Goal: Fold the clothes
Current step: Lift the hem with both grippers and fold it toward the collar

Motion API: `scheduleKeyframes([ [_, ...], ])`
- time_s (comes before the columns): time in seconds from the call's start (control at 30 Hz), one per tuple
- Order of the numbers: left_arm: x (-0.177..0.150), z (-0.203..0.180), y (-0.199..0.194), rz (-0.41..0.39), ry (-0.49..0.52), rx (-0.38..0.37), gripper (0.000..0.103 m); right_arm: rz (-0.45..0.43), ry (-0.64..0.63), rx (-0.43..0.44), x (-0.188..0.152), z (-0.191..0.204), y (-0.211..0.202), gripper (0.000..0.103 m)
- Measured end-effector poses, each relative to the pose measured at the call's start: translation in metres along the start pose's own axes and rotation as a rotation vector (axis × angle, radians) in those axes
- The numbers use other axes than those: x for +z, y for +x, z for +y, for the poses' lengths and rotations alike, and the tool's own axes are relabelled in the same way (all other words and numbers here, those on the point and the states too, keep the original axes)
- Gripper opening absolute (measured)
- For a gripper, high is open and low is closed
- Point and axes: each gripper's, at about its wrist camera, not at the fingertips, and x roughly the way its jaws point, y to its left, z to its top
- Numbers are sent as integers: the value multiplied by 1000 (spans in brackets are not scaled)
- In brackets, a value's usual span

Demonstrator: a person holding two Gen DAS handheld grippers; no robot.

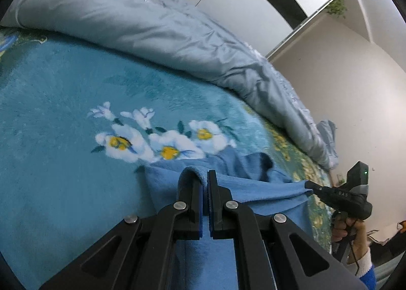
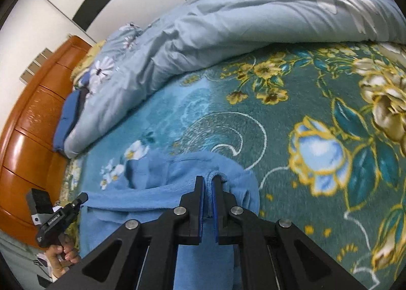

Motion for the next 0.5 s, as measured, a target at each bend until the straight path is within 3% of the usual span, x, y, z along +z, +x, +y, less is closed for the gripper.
scheduleKeyframes([
  [0.13,2,10,14,25,-39,-1,3,25,20,-11,3,-4,12,6],
  [0.3,5,12,7,10,-83,-57,4,2,2,6,6,-2,4,9],
  [0.37,8,10,0,-11,-93,-81,5,-20,-6,6,7,0,-3,19],
  [0.43,11,8,-6,-26,-107,-90,7,-58,-15,-16,8,-1,-12,39],
  [0.47,12,7,-10,-39,-116,-83,17,-77,-19,-28,9,-1,-17,42],
  [0.5,14,8,-15,-63,-126,-74,33,-91,-19,-32,9,-3,-22,43],
])
